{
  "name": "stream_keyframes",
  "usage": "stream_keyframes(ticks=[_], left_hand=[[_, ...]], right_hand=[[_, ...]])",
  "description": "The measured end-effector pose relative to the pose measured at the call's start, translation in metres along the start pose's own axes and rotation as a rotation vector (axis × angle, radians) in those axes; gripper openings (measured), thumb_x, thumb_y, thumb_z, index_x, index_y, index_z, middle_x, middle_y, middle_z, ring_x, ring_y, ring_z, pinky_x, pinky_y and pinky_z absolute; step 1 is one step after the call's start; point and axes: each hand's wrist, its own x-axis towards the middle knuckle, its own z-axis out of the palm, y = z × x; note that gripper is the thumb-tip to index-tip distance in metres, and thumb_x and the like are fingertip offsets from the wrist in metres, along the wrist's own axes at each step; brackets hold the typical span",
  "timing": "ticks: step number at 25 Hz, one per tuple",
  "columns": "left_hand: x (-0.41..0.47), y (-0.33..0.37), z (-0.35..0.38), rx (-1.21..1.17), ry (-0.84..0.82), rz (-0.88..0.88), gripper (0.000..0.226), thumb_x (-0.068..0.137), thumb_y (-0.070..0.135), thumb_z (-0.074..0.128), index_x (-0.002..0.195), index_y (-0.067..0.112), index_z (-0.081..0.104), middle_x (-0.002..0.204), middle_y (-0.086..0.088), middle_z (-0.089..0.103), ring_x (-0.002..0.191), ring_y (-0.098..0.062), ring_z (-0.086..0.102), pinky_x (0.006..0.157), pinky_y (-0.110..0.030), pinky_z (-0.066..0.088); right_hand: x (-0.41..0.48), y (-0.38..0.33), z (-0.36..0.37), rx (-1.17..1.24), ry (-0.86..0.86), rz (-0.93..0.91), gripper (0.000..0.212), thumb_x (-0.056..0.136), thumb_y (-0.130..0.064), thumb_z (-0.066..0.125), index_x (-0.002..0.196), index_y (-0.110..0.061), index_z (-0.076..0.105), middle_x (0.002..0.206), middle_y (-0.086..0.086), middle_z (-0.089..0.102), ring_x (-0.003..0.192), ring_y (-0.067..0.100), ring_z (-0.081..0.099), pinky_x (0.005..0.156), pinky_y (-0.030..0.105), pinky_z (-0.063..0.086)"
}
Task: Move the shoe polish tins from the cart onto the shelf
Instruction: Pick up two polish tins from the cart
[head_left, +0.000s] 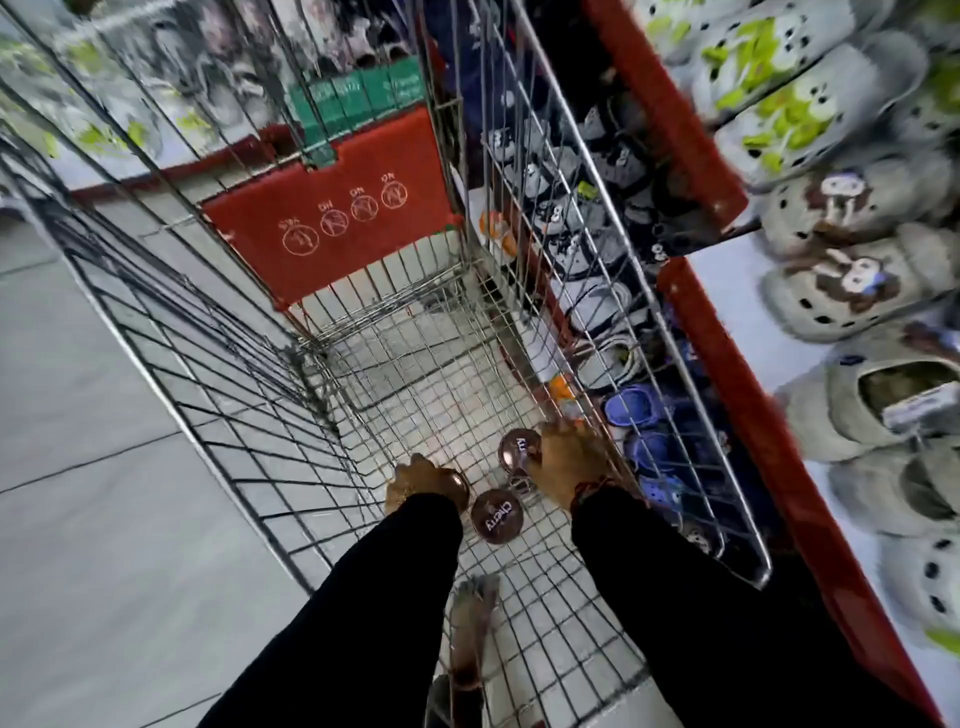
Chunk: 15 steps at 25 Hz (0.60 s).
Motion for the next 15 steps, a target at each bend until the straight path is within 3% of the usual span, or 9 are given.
stream_keyframes(ticks=[4, 8, 12, 15], left_hand=[[0.008, -0.006, 0.009, 0.008, -0.013, -0.021, 0.055, 0.083, 0.036, 0.069, 0.129, 0.009, 0.055, 0.137, -0.017, 0.054, 0.127, -0.036, 0.056, 0.103, -0.04, 0.048], [0.008, -0.006, 0.01, -0.04, 0.004, -0.044, 0.061, 0.078, 0.037, 0.074, 0.128, 0.007, 0.055, 0.139, -0.019, 0.044, 0.123, -0.036, 0.058, 0.1, -0.038, 0.05], [0.002, -0.006, 0.002, -0.038, 0.035, -0.052, 0.06, 0.082, 0.038, 0.071, 0.13, 0.005, 0.058, 0.138, -0.021, 0.049, 0.125, -0.035, 0.056, 0.102, -0.037, 0.049], [-0.015, -0.005, -0.012, -0.198, 0.107, -0.053, 0.051, 0.089, 0.031, 0.065, 0.127, -0.001, 0.059, 0.132, -0.022, 0.06, 0.125, -0.036, 0.059, 0.103, -0.038, 0.048]], right_hand=[[0.011, 0.003, 0.014, -0.027, -0.035, 0.006, 0.062, 0.084, -0.055, 0.061, 0.13, -0.014, 0.054, 0.147, 0.013, 0.042, 0.137, 0.034, 0.034, 0.109, 0.044, 0.029], [0.016, 0.003, 0.016, 0.003, 0.081, 0.034, 0.067, 0.073, -0.06, 0.069, 0.124, -0.018, 0.057, 0.145, 0.01, 0.048, 0.137, 0.031, 0.038, 0.107, 0.043, 0.031], [0.011, -0.005, 0.013, 0.212, 0.092, 0.078, 0.062, 0.076, -0.039, 0.076, 0.127, -0.018, 0.048, 0.124, 0.005, 0.067, 0.124, 0.027, 0.056, 0.102, 0.041, 0.036], [-0.003, -0.006, 0.01, 0.501, 0.124, 0.14, 0.04, 0.091, -0.026, 0.06, 0.127, -0.018, 0.048, 0.118, 0.012, 0.07, 0.112, 0.033, 0.065, 0.094, 0.041, 0.048]])
